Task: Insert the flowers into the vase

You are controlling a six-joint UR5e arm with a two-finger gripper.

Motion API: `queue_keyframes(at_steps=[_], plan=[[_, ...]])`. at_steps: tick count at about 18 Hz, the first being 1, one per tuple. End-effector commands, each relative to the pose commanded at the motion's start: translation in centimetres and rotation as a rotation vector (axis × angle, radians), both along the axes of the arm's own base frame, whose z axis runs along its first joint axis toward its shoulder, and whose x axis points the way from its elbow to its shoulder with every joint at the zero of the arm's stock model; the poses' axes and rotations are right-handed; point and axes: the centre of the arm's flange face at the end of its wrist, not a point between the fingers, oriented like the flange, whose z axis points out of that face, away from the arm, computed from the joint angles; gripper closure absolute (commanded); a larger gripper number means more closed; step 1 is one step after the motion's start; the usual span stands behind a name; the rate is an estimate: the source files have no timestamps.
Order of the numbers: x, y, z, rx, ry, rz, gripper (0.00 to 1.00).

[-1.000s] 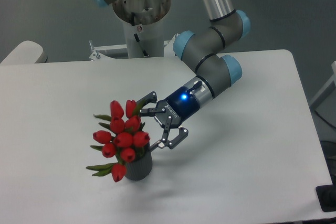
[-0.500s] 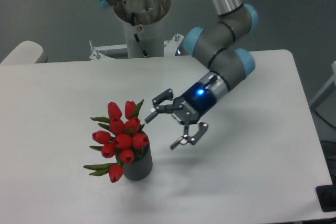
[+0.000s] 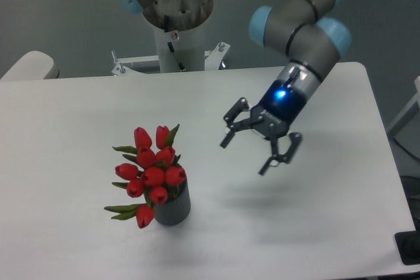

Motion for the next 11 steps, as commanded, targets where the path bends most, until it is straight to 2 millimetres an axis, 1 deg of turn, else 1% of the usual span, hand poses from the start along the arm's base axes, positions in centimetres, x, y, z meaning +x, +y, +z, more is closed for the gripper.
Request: queue_keyframes(at_steps=[1, 2, 3, 5, 6, 9, 11], plan=[[0.1, 0.0, 1.1, -0.003, 0.003, 0.013, 0.0], [0.4, 0.1, 1.6, -0.009, 0.004, 0.018, 0.0], [0.9, 0.0, 2.2, -0.014, 0.01, 0.026, 0.0], [1.4, -0.4, 3.5, -0.017, 0.036, 0.034, 0.0], [1.6, -0.7, 4.4, -0.034, 0.065, 0.049, 0.0], [1.1, -1.5, 4.3, -0.168, 0.144, 0.114, 0.0], [0.5, -2.0, 5.1, -0.263, 0.215, 0.168, 0.0]])
